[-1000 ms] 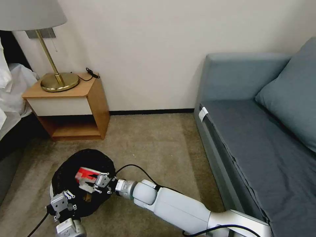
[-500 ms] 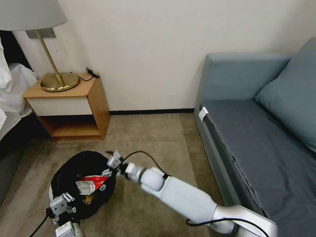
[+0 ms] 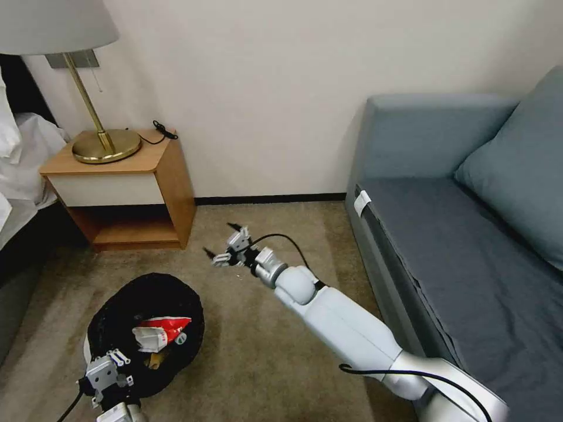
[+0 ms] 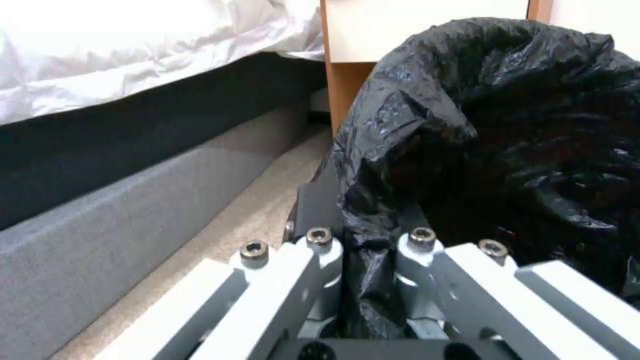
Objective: Pick up the trash bin, then pick up the garbage on the floor and place it into the trash bin.
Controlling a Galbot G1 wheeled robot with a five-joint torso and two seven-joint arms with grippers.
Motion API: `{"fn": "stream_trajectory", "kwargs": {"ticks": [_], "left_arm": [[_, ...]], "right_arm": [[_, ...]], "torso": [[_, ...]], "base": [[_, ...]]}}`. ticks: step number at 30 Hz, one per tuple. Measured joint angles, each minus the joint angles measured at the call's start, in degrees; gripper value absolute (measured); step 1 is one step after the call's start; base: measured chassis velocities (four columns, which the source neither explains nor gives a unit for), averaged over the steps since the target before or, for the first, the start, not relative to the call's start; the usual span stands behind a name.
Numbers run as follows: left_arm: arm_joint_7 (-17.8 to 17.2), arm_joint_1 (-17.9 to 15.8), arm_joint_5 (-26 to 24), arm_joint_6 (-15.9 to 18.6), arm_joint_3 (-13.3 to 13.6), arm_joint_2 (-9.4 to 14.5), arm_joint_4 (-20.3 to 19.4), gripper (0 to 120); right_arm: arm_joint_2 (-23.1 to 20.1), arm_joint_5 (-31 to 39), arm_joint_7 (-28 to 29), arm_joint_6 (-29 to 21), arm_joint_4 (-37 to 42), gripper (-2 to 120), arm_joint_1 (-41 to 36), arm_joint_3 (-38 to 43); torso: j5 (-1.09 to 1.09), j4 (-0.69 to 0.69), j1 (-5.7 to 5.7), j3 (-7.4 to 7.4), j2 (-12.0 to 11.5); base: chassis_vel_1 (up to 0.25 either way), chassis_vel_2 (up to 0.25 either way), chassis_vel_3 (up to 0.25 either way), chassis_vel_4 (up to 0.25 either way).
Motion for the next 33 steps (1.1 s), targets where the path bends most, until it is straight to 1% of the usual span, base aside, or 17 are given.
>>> {"fn": "stream_trajectory", "kwargs": {"ticks": [6,8,10,14,16,20,21,24,28,31,32,33], "left_arm": [[-0.22,0.23,0.38,-0.22,0.08,-0.28,-0.01,4],[-0.24,0.23,0.46,-0.3,0.08,-0.34,-0.02,4],[-0.26,0.28,0.57,-0.73,0.08,-0.47,-0.02,4],[-0.26,0.2,0.2,-0.85,-0.03,-0.47,-0.12,4],[-0.33,-0.45,-0.56,-0.85,-0.43,-0.49,-0.64,4],[-0.31,-0.85,-0.66,-0.65,-0.73,-0.51,-0.97,4],[-0.31,-1.09,-0.76,-0.35,-0.98,-0.5,-1.21,4],[-0.28,-1.31,-1.29,0.03,-1.31,-0.46,-1.61,4],[-0.24,-1.73,-2.0,0.23,-1.64,-0.43,-1.66,4],[-0.28,-3.49,-6.98,1.68,-2.79,-0.51,-2.27,4],[0.57,-4.32,-11.12,1.79,-3.06,-0.3,-2.68,4],[0.57,-4.32,-11.12,1.79,-3.06,-0.3,-2.68,4]], "right_arm": [[-0.36,0.47,0.91,0.05,-1.4,100,-1.89,5.87],[-0.37,0.56,1.08,0.05,-1.79,100,-2.24,6.55],[-0.57,0.41,1.9,0.04,-4.29,100,-4.25,9.39],[-0.72,-0.32,2.13,0.04,-5.44,100,-5.37,10.89],[-0.97,-0.71,2.7,-0.25,-6.09,100,-7.22,13.18],[-0.95,-0.77,2.72,-0.28,-6.12,100,-8.22,14.72],[-0.76,-0.76,2.7,-0.49,-6.12,100,-9.12,16.89],[-0.43,-1.01,2.44,-0.52,-6.68,100,-10.52,20.11],[-0.42,-1.34,2.32,-0.28,-7.38,100,-10.95,20.87],[0.0,-3.19,1.91,0.97,-9.27,100,-11.74,22.13],[0.27,-3.81,1.79,1.51,-9.99,100,-12.09,22.84],[0.27,-3.81,1.79,1.51,-9.99,100,-12.09,22.84]], "torso": [[-0.01,0.0,0.0,0.0,0.0],[-0.01,0.0,0.0,0.0,0.0],[0.0,0.0,0.0,0.0,0.0],[-0.01,-0.01,0.0,0.0,0.0],[0.0,-0.01,0.0,0.0,0.0],[0.0,0.0,0.0,0.0,0.0],[0.0,-0.01,0.0,0.0,0.0],[0.0,-0.01,0.0,0.0,0.0],[-0.01,-0.01,0.0,0.0,0.0],[0.0,0.0,0.0,0.0,0.0],[-0.01,0.01,0.0,0.0,0.0],[-0.01,0.01,0.0,0.0,0.0]], "base": [[0.0,0.0,0.0,0.0],[0.0,0.0,0.0,0.0],[0.0,0.0,0.0,0.0],[0.0,0.0,0.0,0.0],[0.0,0.0,0.0,0.0],[0.0,0.0,0.0,0.0],[0.0,0.0,0.0,0.0],[0.0,0.0,0.0,0.0],[0.0,0.0,0.0,0.0],[0.0,0.0,0.0,0.0],[0.0,0.0,0.0,0.0],[0.0,0.0,0.0,0.0]]}}
